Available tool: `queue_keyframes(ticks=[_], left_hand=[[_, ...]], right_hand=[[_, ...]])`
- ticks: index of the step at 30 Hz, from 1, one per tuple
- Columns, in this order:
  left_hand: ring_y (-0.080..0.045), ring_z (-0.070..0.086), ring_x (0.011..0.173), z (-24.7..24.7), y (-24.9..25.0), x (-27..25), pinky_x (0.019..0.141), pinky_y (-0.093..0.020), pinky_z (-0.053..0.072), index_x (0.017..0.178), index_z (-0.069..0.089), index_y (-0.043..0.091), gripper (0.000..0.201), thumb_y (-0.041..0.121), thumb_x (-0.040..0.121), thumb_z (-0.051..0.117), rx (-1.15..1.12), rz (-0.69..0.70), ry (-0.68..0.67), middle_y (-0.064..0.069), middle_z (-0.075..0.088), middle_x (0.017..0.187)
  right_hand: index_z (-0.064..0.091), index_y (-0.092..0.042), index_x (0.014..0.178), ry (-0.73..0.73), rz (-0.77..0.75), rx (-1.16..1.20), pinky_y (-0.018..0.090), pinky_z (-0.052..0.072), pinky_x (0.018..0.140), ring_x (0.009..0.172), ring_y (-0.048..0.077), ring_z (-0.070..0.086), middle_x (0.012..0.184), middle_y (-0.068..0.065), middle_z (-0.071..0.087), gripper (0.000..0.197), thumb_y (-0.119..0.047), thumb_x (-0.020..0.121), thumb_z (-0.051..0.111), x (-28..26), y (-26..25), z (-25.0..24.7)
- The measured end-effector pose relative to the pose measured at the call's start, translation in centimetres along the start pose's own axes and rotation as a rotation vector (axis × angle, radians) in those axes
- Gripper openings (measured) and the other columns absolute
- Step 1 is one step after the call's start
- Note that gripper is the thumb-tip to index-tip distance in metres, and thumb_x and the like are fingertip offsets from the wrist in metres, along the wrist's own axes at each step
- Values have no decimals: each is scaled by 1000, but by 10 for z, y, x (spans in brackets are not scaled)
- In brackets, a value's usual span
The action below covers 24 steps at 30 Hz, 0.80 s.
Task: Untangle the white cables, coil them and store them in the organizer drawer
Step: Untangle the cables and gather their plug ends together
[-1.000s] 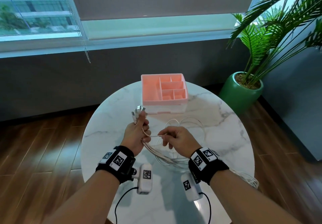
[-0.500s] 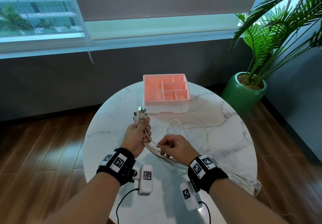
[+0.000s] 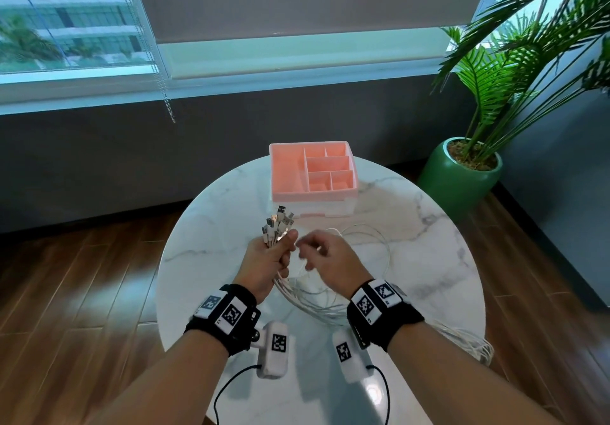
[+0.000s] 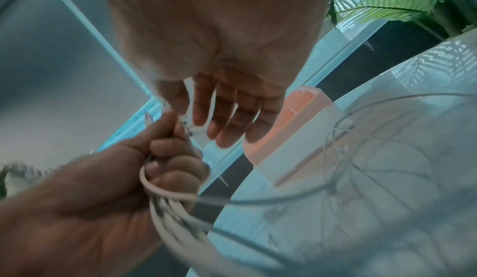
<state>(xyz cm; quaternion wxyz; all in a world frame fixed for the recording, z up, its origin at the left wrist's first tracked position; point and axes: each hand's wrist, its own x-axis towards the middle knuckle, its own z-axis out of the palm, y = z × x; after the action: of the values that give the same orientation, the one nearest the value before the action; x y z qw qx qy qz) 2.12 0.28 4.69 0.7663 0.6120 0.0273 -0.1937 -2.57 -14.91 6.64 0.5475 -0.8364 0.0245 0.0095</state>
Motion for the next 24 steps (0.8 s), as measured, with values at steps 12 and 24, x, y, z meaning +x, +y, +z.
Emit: queue_keyframes(ticks=[12, 24], left_hand=[[-18, 44, 46, 6, 7, -9, 47, -30, 38, 82, 50, 7, 25, 5, 106, 43, 175, -3, -102, -4, 40, 56], [-19, 57, 53, -1, 14, -2, 60, -38, 58, 77, 62, 7, 31, 33, 93, 69, -252, -41, 121, -6, 52, 60]], right_hand=[[66, -13, 126, -98, -131, -135, 27, 47, 101, 113, 13, 62, 121, 1, 69, 35, -9, 101, 41, 41, -45, 5], [58, -19, 127, -157, 48, 27, 31, 54, 76, 84, 17, 72, 111, -1, 69, 40, -40, 94, 63, 15, -5, 27]])
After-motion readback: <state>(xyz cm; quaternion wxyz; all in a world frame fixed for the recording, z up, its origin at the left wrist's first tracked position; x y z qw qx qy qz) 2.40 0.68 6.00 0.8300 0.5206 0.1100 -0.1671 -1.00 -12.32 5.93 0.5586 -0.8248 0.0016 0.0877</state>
